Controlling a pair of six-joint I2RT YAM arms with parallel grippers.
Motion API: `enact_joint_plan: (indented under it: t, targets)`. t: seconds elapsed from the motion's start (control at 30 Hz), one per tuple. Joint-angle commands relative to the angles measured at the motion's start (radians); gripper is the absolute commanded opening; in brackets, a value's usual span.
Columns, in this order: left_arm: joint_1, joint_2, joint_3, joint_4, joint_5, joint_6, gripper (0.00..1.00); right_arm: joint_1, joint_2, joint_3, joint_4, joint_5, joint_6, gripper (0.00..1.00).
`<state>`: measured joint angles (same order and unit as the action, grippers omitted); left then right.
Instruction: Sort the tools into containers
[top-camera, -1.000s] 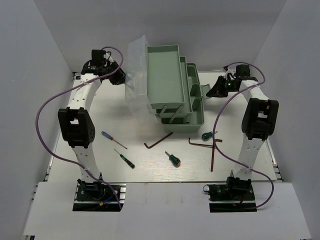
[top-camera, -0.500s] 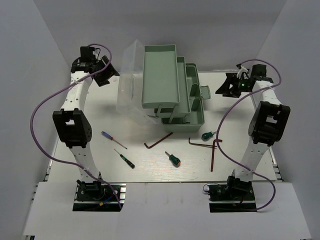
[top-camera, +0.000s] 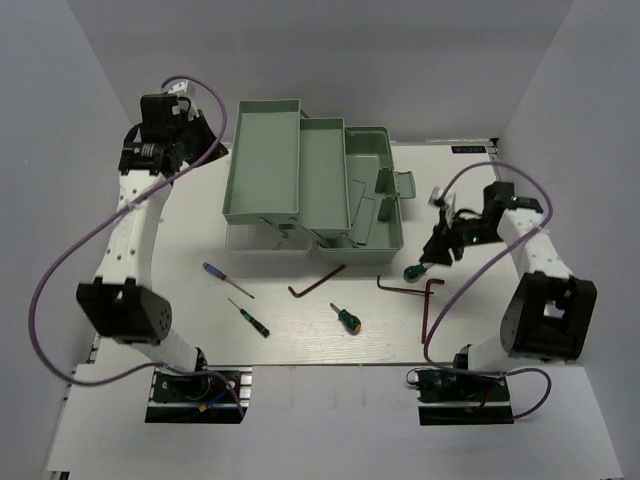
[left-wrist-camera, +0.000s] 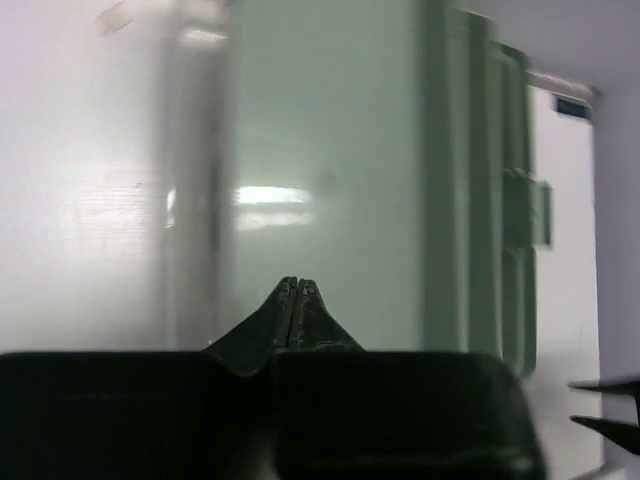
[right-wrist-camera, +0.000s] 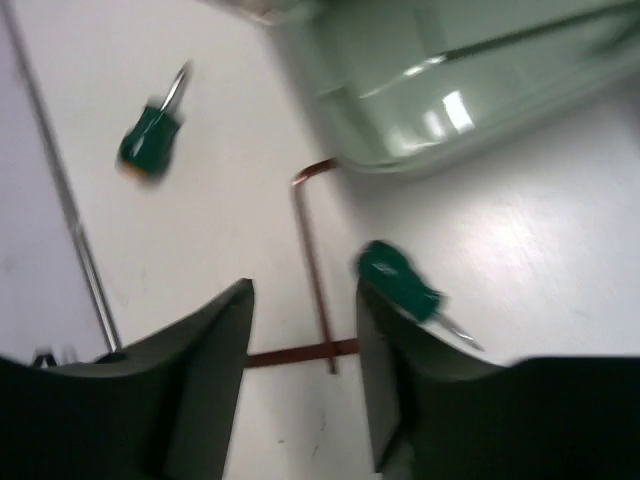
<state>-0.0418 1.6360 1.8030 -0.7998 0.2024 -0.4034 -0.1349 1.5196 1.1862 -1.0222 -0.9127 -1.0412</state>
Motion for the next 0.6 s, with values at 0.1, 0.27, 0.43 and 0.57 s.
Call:
enact_joint_plan:
  t: [0.1, 0.27, 0.43, 0.57]
  targets:
    - [-0.116, -0.28, -0.222, 0.067, 0.256, 0.193, 0.47, 0.17, -0.196, -0.309, 0.098, 0.104, -0.235, 0.57]
    - [-0.185, -0.522, -0.495, 0.067, 0.321, 0.224, 0.64, 0.289, -0.197, -0.404, 0.36, 0.247, -0.074, 0.57]
    - [-0.242, -0.597, -0.629, 0.067, 0.282, 0.235, 0.72, 0.348, -0.119, -0.384, 0.47, 0.36, 0.038, 0.57]
    - [-0.294, -0.568, -0.649, 0.067, 0.253, 0.256, 0.72, 0.394, -0.047, -0.35, 0.499, 0.422, 0.041, 0.6]
